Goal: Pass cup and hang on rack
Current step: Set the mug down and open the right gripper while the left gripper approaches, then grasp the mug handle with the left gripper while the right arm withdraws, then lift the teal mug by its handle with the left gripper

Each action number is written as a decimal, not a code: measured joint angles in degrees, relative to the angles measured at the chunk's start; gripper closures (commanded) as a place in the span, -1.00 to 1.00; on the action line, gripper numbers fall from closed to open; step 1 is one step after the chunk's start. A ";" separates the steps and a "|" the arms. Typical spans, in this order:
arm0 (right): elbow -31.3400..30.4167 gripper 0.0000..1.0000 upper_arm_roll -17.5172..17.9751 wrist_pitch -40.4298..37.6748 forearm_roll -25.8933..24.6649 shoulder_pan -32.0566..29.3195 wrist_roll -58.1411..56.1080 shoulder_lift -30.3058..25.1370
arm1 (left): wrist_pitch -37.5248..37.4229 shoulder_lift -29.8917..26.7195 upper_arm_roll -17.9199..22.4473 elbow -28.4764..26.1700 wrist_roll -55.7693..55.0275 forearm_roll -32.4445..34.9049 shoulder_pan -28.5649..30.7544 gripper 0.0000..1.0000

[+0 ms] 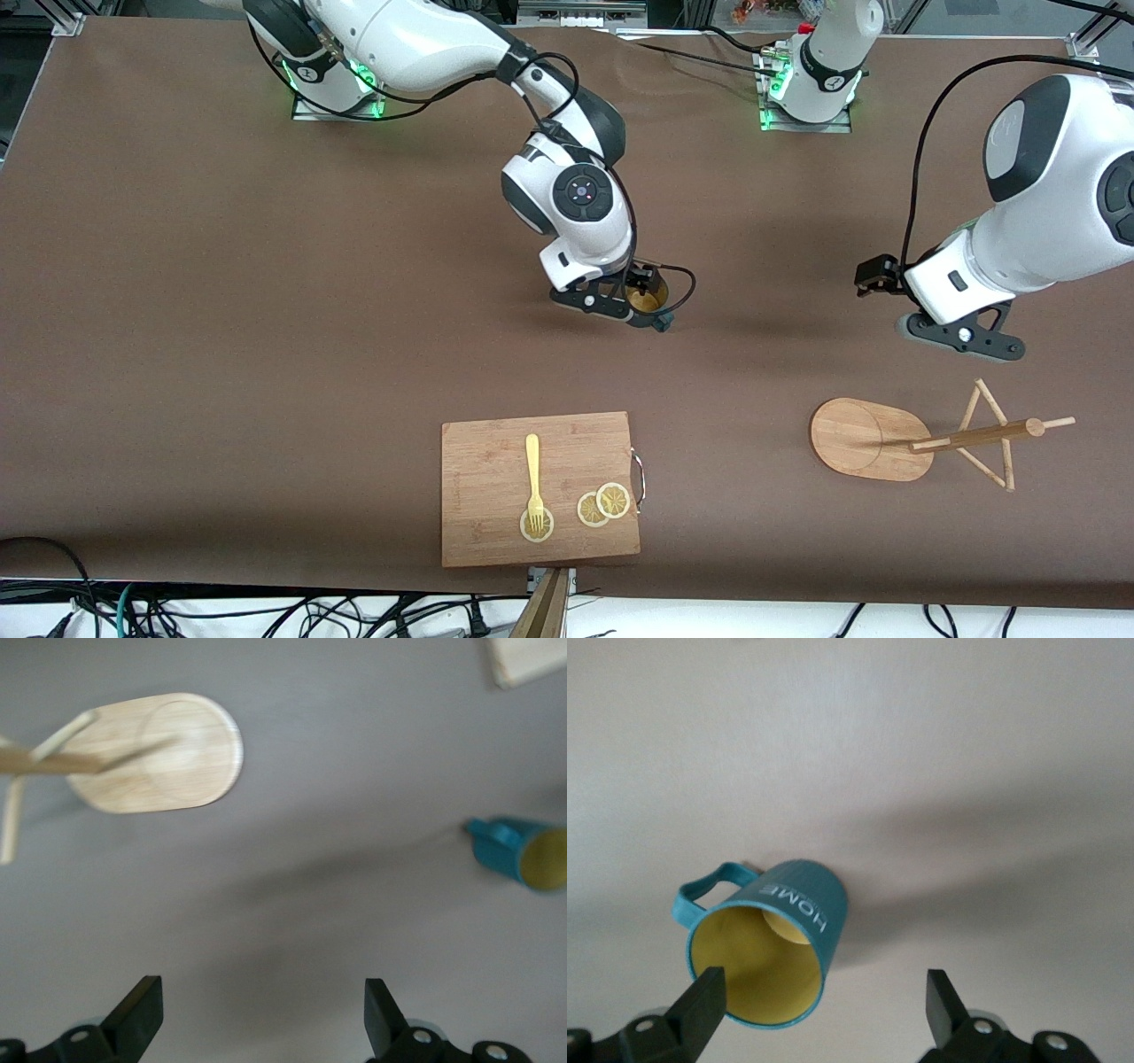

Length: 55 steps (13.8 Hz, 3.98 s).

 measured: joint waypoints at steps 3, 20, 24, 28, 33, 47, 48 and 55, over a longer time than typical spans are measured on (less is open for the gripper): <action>0.60 -1.00 -0.22 -4.89 -0.01 -4.68 -8.63 -3.21 | -0.20 0.95 -0.82 -0.38 13.12 -2.93 -1.24 -1.00; 0.74 -1.00 -5.11 -15.43 -6.89 -24.76 -43.99 -9.73 | 22.62 16.55 -2.27 -9.04 102.75 -31.57 -3.12 -1.00; -1.24 -1.00 -8.26 -16.63 -6.89 -28.16 -53.79 -12.42 | 22.67 19.55 -2.53 -13.59 115.25 -45.82 -3.51 -1.00; -8.57 -1.00 -8.47 -16.50 -6.88 -33.57 -57.74 -18.15 | 23.85 25.81 -2.55 -14.13 124.45 -52.38 -3.71 -1.00; -17.77 -1.00 -8.55 -13.88 -6.88 -37.35 -59.16 -28.64 | 24.35 29.82 -2.57 -13.93 130.56 -56.93 -3.71 0.36; -20.99 -1.00 -15.36 -21.84 -3.97 -39.71 -72.66 -40.13 | 5.69 33.42 -2.48 -13.07 123.92 -60.40 5.91 1.00; -20.99 -1.00 -15.36 -22.47 -3.97 -39.71 -73.04 -40.08 | 3.79 33.38 -2.48 -13.06 123.51 -60.40 6.99 1.00; -20.97 -1.00 -15.34 -27.25 0.72 -40.97 -72.50 -40.40 | -1.61 27.72 -2.44 -21.71 122.32 -60.41 16.93 1.00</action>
